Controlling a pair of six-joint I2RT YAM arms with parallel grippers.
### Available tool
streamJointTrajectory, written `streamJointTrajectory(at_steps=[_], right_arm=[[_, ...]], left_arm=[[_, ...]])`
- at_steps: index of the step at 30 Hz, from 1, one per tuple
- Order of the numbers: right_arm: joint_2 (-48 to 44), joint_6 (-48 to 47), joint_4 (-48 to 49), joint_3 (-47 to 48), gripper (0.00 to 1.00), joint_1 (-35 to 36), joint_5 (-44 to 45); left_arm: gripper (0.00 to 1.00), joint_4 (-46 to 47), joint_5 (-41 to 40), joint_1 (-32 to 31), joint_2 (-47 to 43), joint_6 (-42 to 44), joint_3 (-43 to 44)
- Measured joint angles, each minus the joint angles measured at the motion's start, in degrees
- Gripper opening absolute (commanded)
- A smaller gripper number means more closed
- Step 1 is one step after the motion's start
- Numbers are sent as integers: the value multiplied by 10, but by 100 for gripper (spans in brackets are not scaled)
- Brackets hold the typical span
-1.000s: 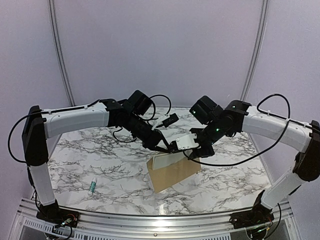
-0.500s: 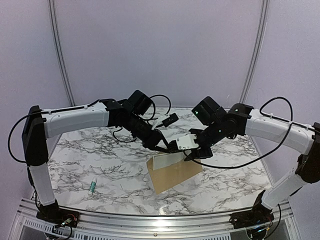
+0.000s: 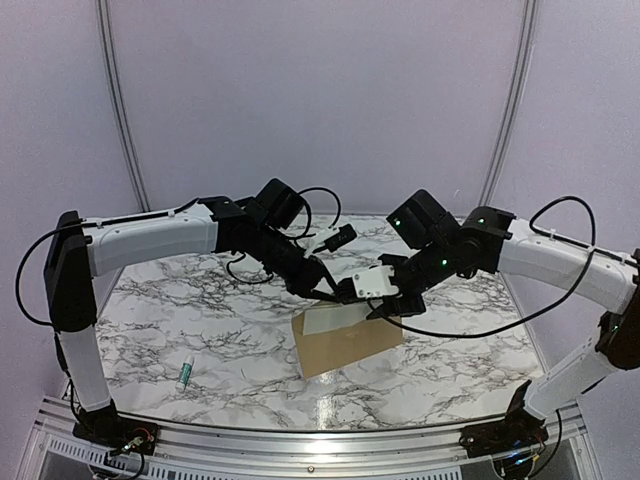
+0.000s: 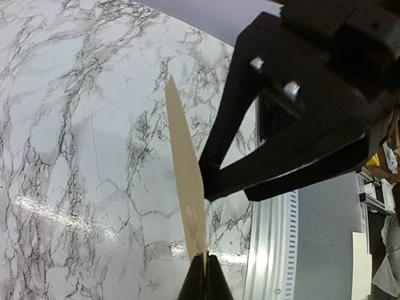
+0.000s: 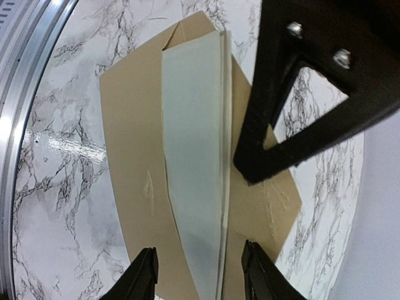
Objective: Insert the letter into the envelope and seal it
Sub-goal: Place the 1/4-folded letter in the envelope, then pass from the left arm to the right
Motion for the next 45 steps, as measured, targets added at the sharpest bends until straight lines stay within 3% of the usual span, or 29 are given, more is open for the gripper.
streamJointTrajectory(at_steps=[7,14,24,34,45], right_arm=[[-37,25,4,0,45,-62,-29],[-55,63,16,0,48,-117,-112],[-28,85,10,-2,48,-121,-232],[-16,74,-23,-7,50,-121,-293],[-7,68,-27,-13,29,-121,-306]], left_arm=[[0,12,-48,-1,-17,26,-33],[0,13,-70,-20,-47,96,-58],[0,15,-90,-62,-68,150,-59],[1,16,-102,-64,-68,151,-59],[2,13,-110,-64,-68,146,-58]])
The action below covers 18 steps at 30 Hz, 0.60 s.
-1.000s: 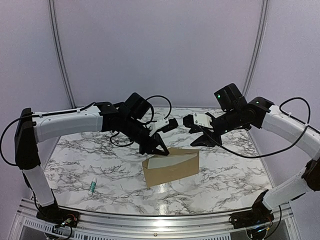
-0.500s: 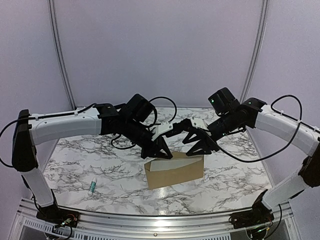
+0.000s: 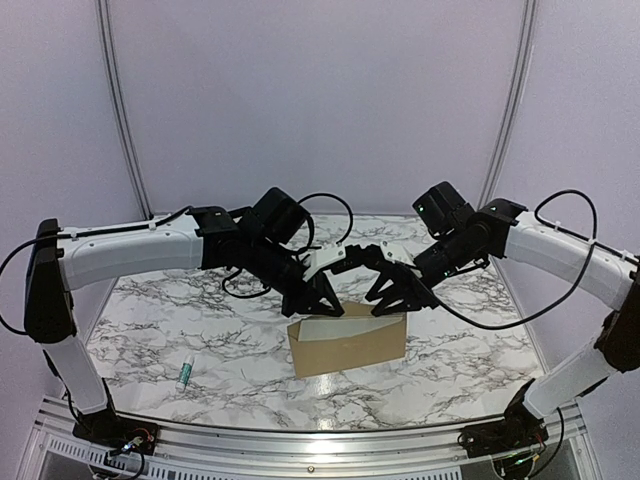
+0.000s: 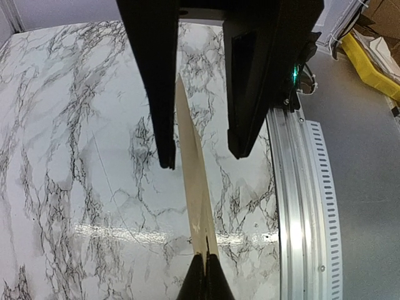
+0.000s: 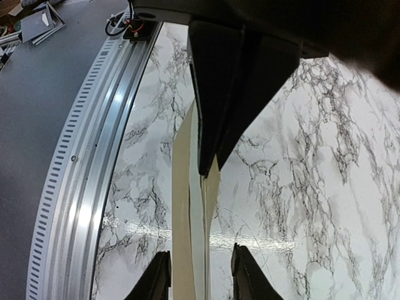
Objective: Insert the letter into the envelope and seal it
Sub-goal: Pass from the left arm to the right
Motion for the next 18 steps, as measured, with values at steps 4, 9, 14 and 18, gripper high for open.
streamJointTrajectory(at_steps=[4,9,14,18], right_arm=[[3,1,4,0,33,0,0],[3,5,19,-3,37,0,10],[-10,18,61,-28,47,-4,15],[-54,28,81,-59,51,-19,13]], left_arm=[[2,-3,0,1,0,-3,1],[2,-5,0,3,0,-9,1],[1,-5,0,4,0,-10,1],[1,14,5,0,-1,-9,1]])
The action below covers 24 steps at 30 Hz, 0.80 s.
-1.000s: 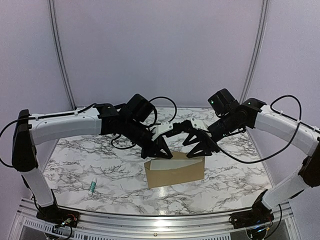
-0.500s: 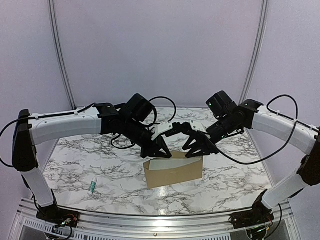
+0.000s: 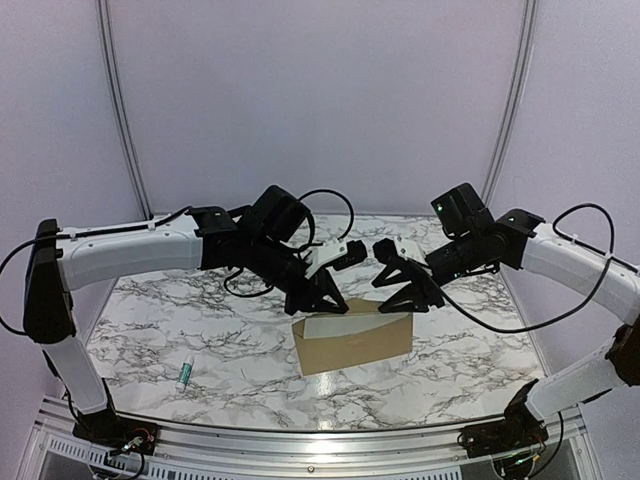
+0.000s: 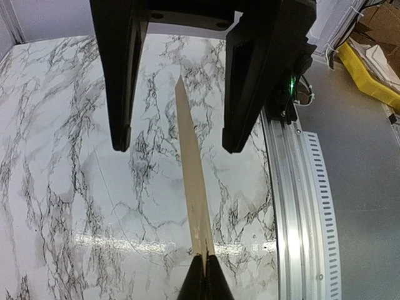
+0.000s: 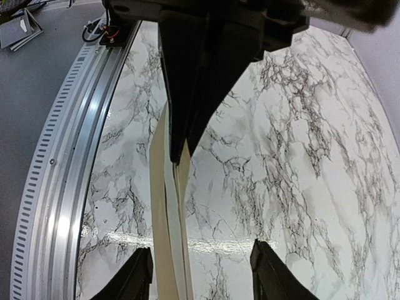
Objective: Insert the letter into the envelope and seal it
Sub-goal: Pass from the left arm to the right
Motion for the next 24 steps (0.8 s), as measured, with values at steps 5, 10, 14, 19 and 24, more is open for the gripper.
streamJointTrajectory(at_steps=[5,10,14,19,24], right_arm=[[-12,-10,-5,1,53,-3,-20],[-10,-13,-9,-3,51,-3,-31],[-10,-10,-8,-7,41,-3,-33],[-9,-7,-8,-7,31,-3,-34],[-1,-5,-9,-7,19,-3,-37]], left_arm=[[2,36,19,1,-8,-13,-19],[2,63,37,4,-13,-28,-33],[2,73,45,4,-16,-33,-34],[2,79,50,6,-16,-40,-34],[2,79,52,6,-16,-43,-34]])
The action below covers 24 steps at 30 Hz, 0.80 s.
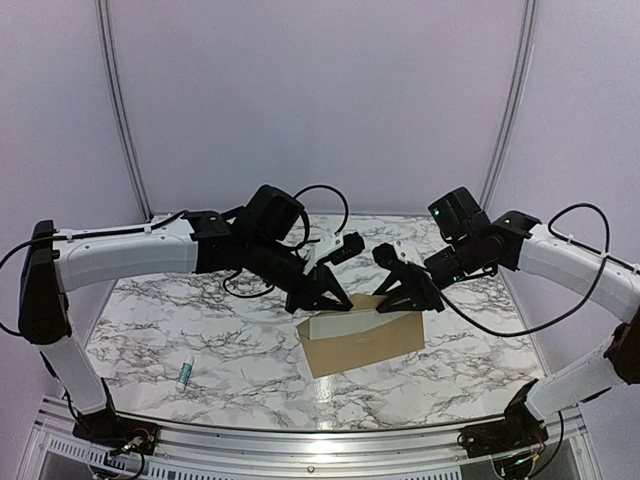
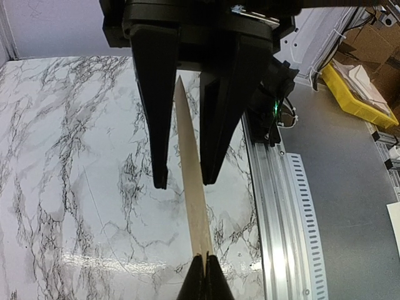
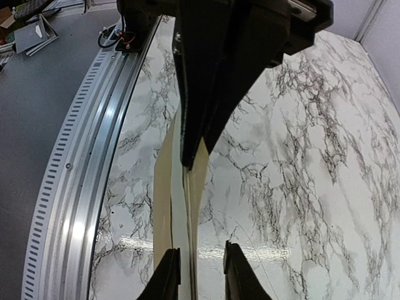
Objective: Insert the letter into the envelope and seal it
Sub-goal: Pass from the left arm to the right
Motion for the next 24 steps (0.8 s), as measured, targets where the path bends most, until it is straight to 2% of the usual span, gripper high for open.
streamJointTrajectory(at_steps=[3,5,8,18,20,24], right_arm=[[2,0,0,0,19,0,-1],[3,2,0,0,24,0,-1],[3,7,0,0,25,0,-3],[4,21,0,0,0,0,-13],[6,23,0,0,0,0,-16],[14,28,2,0,0,0,-21]], left_arm=[[2,0,0,0,0,0,0],[2,0,0,0,0,0,0],[2,0,0,0,0,-1,0],[3,0,0,0,1,-6,0],[10,0,0,0,1,-8,0],[37,1,-6,0,2,-13,0]])
